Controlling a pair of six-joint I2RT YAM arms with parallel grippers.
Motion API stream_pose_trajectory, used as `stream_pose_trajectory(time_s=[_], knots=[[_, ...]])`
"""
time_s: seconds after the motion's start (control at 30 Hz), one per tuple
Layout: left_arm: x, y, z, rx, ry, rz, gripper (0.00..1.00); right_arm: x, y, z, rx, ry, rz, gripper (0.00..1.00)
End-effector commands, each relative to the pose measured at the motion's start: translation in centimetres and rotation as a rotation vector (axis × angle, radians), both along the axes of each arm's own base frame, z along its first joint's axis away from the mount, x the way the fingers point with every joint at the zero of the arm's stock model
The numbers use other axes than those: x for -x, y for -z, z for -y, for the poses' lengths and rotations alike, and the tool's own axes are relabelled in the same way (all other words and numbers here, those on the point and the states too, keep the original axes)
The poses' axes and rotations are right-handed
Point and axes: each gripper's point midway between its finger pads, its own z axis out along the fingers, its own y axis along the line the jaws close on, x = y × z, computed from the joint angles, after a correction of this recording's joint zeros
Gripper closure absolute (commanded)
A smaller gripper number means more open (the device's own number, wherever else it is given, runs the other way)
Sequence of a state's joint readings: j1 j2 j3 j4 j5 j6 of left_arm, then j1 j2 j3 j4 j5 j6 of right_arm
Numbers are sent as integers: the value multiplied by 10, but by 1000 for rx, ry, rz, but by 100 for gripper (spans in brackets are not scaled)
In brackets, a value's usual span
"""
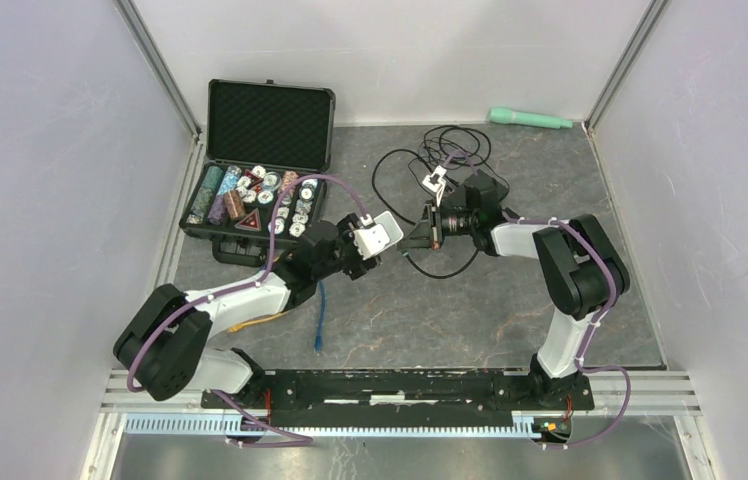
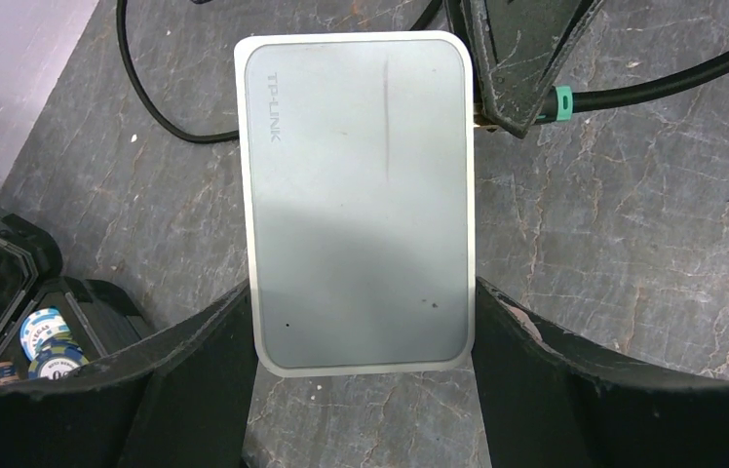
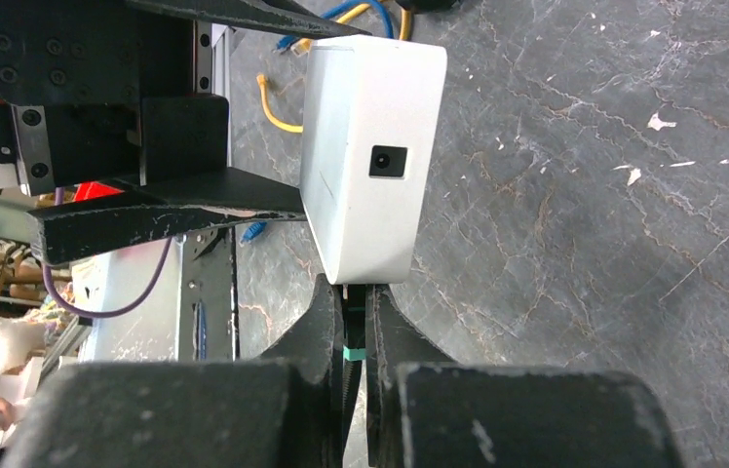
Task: Pull the plug from the switch port
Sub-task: Pull the connector from the switch port.
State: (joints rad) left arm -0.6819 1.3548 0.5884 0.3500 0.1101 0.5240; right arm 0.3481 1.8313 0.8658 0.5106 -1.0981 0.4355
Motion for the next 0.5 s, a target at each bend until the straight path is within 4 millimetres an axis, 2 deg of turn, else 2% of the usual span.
stream_pose_trajectory(time_s=[0.0, 0.07, 0.2, 0.4, 0.47], knots=[[-1, -18, 10, 63, 50, 30, 98, -1, 7, 7, 33, -38, 85, 100], [-6, -21, 11, 101, 1, -6, 98, 3, -2, 4, -25, -4, 79, 100], [-13, -21, 13, 153, -83, -82, 98, 8, -34, -3, -174, 63, 97, 100], [-11, -12, 14, 142, -86, -101, 98, 17, -43, -13, -210, 55, 87, 100], [-11, -11, 13, 128, -75, -85, 98, 16, -39, -12, -192, 45, 75, 100]])
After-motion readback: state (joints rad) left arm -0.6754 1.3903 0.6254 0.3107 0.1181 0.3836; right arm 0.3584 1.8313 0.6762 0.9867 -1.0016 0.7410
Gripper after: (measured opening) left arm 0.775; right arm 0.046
